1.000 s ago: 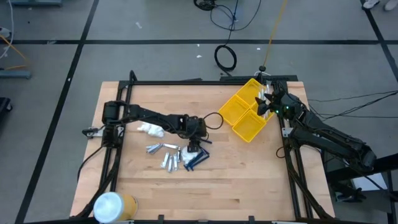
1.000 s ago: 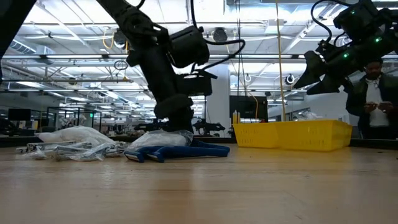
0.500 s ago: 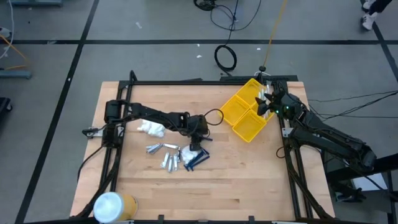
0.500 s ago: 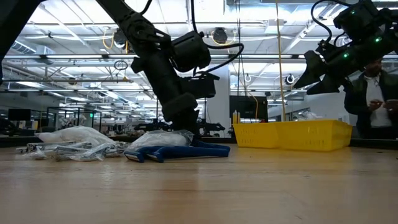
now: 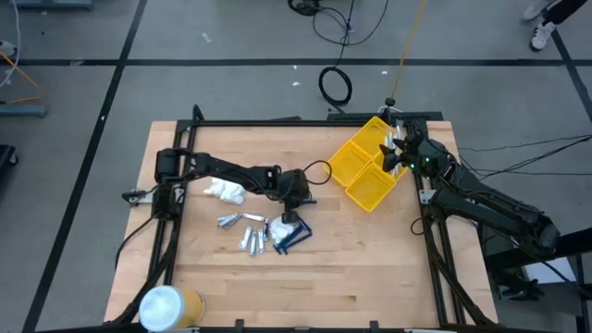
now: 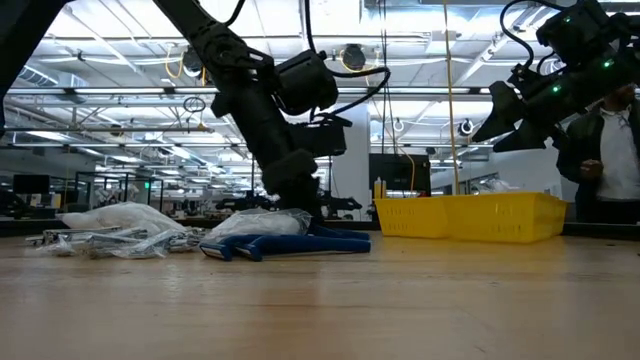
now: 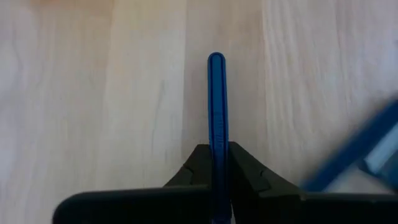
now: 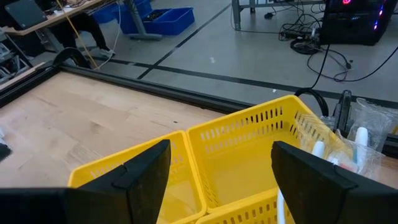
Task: Pick & Place Travel size toiletries
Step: Put the blue razor into the bottom right yellow bin
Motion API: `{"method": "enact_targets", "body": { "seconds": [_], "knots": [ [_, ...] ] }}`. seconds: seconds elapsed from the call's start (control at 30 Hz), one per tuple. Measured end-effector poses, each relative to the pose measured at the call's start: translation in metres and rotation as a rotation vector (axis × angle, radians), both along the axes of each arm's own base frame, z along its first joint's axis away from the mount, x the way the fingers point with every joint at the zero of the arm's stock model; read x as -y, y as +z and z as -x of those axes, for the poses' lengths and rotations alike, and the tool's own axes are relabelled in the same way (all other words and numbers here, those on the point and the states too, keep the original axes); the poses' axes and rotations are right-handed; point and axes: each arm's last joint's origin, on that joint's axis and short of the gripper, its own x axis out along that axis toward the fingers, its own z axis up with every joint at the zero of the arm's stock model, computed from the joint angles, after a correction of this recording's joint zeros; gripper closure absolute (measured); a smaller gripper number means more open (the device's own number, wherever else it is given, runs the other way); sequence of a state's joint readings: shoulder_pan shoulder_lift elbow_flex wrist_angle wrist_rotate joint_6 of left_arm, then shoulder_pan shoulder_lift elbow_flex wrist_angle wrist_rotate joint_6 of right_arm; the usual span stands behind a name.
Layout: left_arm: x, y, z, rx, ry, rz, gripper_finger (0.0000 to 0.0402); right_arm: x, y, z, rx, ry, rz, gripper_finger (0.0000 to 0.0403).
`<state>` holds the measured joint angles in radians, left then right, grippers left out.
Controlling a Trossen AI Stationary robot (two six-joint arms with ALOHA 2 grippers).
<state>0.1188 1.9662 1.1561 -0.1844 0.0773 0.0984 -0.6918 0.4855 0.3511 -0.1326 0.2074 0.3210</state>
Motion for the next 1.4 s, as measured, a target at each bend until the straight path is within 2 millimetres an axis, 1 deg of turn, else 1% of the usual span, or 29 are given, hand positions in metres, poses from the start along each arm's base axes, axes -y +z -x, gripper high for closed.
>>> {"method": "enact_targets", "body": {
  "seconds": [0.2,0.27,0.43,0.83,0.97,1.17,1.4],
  "knots": [
    [-0.001,0.036,-0.003,0.165,0.010,-0.013,0.0386,0.000,0.000,0.000,0.000,0.000,0.000,0.0138],
    [0.002,0.044,-0.005,0.213,0.000,-0.014,0.0392,0.000,0.000,0.000,0.000,0.000,0.000,0.0138],
    [0.005,0.066,-0.013,0.406,-0.064,0.014,0.0388,0.000,0.000,0.000,0.000,0.000,0.000,0.0138],
    [0.011,0.092,-0.025,0.703,-0.179,0.085,0.0390,0.000,0.000,0.000,0.000,0.000,0.000,0.0138],
    [0.013,0.095,-0.026,0.736,-0.197,0.089,0.0392,0.000,0.000,0.000,0.000,0.000,0.000,0.0137],
    [0.013,0.096,-0.026,0.740,-0.197,0.088,0.0390,0.000,0.000,0.000,0.000,0.000,0.000,0.0137],
    [0.016,0.103,-0.028,0.816,-0.223,0.061,0.0392,0.000,0.000,0.000,0.000,0.000,0.000,0.0137]
  ]
}}
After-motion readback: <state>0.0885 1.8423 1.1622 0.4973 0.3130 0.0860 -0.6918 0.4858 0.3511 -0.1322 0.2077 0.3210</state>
